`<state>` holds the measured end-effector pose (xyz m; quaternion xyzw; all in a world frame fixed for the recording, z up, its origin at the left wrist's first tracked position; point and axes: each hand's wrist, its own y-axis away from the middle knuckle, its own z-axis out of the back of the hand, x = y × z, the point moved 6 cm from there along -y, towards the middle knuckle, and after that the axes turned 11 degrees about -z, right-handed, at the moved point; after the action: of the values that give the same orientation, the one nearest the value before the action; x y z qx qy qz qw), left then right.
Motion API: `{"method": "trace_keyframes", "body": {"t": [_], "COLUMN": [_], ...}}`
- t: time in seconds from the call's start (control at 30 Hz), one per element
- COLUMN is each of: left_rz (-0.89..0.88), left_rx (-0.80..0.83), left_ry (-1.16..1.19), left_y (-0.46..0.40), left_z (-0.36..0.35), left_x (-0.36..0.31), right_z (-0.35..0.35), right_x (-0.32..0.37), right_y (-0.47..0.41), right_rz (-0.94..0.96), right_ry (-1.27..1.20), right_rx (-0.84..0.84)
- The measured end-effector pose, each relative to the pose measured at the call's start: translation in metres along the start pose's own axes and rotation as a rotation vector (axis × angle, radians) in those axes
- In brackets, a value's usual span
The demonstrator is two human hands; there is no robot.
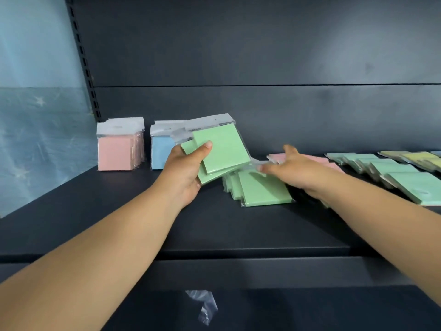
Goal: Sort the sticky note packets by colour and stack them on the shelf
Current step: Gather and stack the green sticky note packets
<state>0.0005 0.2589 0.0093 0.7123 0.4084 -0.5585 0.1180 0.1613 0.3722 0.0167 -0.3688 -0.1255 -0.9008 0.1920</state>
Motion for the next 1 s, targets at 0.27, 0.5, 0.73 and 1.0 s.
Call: {"method": "trace_keyframes", "body": {"t": [0.27, 0.5, 0.73, 1.0], "left_rz": [-0.007, -0.016, -0.04, -0.117], "left_rx": [-0.099, -0.081, 0.023, 0.111], "left_ry": [-0.006, -0.045, -0.046, -0.091], "left_y": [-0.001, 0.001, 0.006, -0.004], "left_z": [0.008, 0.008, -0.005, -0.024], "left_x": [0.002, 0.003, -0.001, -0.028], "right_z": [0.003, 0.036, 0.014, -0.005], "right_x": [-0.012, 0.002, 0.032, 0.068], "right_y": [-0.007, 0.007, -0.002, -0.014], "right_rz": [0.032, 0.072, 0.071, 0.205], "right_ry": [-0.376, -1.029, -1.079, -0.99], "right_rx": [-0.018, 0.107, 0.243, 0.326]}}
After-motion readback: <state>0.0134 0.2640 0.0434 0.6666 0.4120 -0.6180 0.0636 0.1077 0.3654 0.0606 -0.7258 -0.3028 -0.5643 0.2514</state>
